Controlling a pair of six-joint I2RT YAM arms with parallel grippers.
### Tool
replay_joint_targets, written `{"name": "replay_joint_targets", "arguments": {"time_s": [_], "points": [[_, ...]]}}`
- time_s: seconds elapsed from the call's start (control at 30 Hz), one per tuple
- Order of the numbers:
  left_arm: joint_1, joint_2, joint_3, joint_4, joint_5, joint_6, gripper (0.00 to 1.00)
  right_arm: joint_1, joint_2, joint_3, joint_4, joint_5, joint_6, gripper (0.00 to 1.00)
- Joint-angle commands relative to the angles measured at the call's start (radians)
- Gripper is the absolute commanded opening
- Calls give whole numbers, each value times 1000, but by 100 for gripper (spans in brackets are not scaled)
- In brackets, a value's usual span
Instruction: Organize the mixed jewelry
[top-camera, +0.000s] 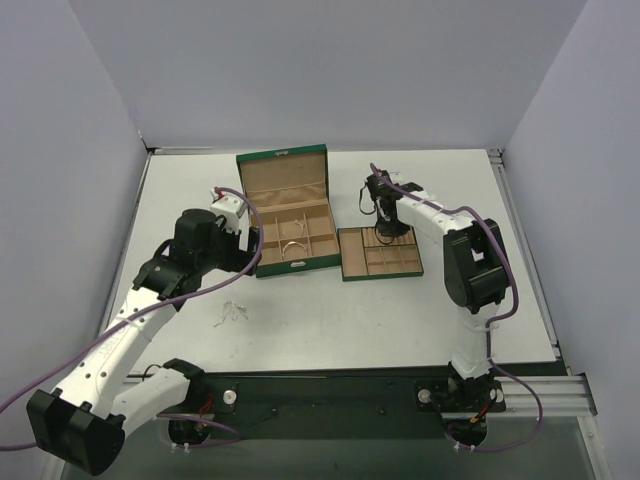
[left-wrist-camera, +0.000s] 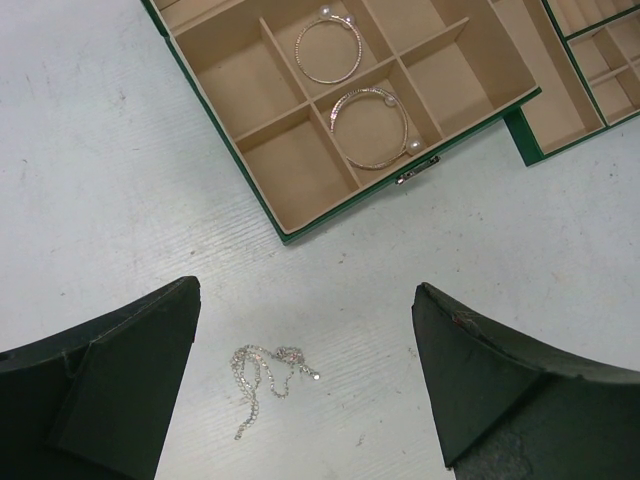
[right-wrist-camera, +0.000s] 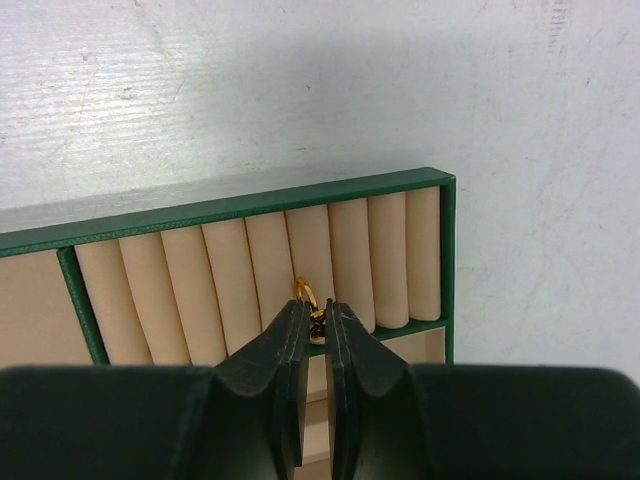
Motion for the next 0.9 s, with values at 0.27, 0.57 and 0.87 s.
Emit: {"name": "replay_joint_targets", "arguments": {"time_s": [0.27,0.57,0.87], "points": [[17,14,-1,30,40,-3,97,-11,45,34,-17,-7,0,0],[25,28,0,25,58,-3,97,-16,63,45,-17,-29,-11,9],[29,34,2,25,72,-1,97,-18,6,22,-1,-30,-29,31]]}}
